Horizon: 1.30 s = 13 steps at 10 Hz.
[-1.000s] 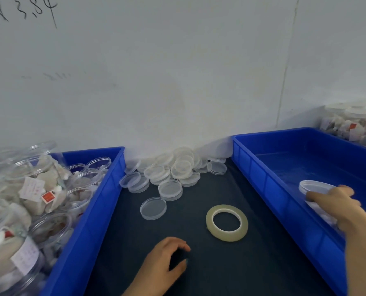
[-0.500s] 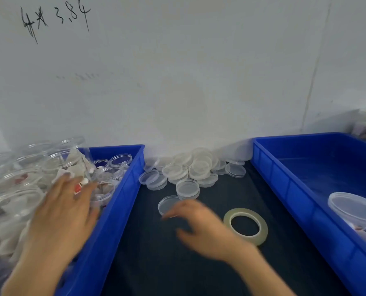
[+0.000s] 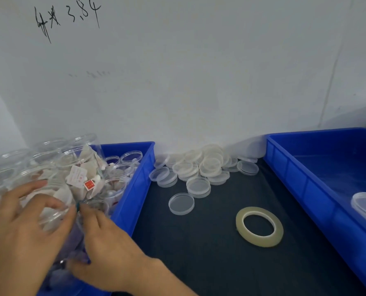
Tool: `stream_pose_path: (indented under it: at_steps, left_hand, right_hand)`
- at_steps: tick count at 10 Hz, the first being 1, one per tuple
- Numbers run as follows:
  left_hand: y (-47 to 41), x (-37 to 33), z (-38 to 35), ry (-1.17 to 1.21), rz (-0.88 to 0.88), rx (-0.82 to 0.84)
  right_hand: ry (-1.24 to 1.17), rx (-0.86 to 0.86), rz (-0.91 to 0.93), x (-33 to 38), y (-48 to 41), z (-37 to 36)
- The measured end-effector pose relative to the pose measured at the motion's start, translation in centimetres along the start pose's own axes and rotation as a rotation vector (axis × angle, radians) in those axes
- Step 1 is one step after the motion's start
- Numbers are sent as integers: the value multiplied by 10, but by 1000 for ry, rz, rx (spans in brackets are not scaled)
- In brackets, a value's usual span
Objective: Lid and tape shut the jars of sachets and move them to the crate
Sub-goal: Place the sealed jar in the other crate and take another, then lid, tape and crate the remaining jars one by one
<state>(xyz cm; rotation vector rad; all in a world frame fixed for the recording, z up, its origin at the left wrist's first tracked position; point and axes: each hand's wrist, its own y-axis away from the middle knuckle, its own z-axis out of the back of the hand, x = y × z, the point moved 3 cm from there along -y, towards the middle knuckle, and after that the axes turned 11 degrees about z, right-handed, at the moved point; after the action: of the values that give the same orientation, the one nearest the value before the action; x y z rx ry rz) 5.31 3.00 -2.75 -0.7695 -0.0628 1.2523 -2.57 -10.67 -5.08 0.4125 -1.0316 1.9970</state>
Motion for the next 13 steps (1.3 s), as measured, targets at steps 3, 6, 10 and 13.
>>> stream_pose_path:
  at_steps: [3, 6, 10, 13]
  left_hand:
    - [47, -112, 5, 412, -414, -288]
    - [77, -170, -106, 563, -408, 330]
    - [24, -149, -238, 206, 204, 738]
    - [35, -151, -197, 486, -74, 517]
  right_hand:
    - [20, -494, 89, -6, 26, 44]
    - [149, -570, -281, -103, 142, 85]
    - [-149, -637, -423, -147, 183, 89]
    - [-132, -598, -449, -149, 185, 87]
